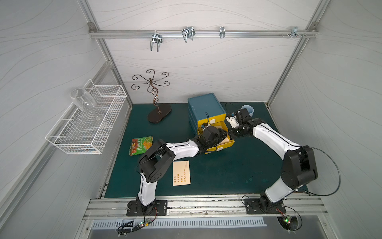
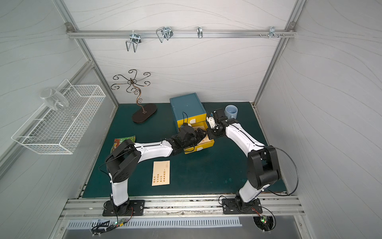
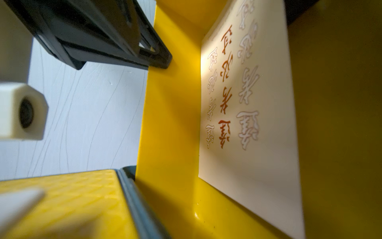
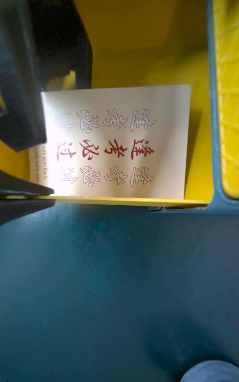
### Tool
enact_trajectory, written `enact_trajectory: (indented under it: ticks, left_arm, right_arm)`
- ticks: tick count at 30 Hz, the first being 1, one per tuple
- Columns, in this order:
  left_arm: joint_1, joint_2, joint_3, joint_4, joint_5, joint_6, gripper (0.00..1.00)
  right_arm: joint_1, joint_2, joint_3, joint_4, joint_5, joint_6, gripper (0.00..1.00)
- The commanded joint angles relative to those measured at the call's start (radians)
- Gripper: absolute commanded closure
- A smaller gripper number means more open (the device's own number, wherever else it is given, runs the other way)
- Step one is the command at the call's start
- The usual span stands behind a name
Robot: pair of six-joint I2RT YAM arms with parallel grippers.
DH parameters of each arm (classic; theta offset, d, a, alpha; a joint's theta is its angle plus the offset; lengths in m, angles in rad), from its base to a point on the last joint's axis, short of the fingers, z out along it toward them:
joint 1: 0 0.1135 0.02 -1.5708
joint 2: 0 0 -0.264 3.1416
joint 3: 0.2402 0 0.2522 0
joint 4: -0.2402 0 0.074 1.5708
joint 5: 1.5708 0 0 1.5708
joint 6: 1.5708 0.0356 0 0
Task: Take the postcards out of the drawer
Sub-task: Pick up the postcard from the drawer.
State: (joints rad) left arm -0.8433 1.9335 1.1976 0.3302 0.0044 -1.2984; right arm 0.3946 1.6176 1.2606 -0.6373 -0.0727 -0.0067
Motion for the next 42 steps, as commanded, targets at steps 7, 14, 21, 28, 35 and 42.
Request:
enact_trajectory:
  ticks: [7, 14, 21, 28, 35, 42]
  left_arm:
    - [0.006, 0.001, -0.002, 0.102, 0.032, -0.048, 0.21]
    - [0.010, -0.022, 0.021, -0.061, 0.008, -0.061, 0.36]
    - [0.025, -0.030, 0.049, -0.208, 0.013, -0.115, 0.50]
    - [0.030, -0.043, 0.049, -0.219, 0.002, -0.125, 0.72]
    - [0.035, -0.054, 0.054, -0.228, -0.004, -0.143, 0.96]
    - [0.054, -0.078, 0.055, -0.205, 0.020, -0.197, 0.97]
  right_arm:
    - [0.020, 0.019, 0.031, -0.031, -0.073, 0.006, 0.93]
    - [0.020, 0.027, 0.033, -0.036, -0.067, 0.010, 0.93]
    - [0.021, 0.035, 0.048, -0.046, -0.056, 0.014, 0.92]
    - [0.024, 0.039, 0.053, -0.051, -0.049, 0.020, 0.90]
    - [0.027, 0.042, 0.061, -0.056, -0.046, 0.024, 0.90]
    - [0.030, 0.049, 0.067, -0.061, -0.044, 0.030, 0.88]
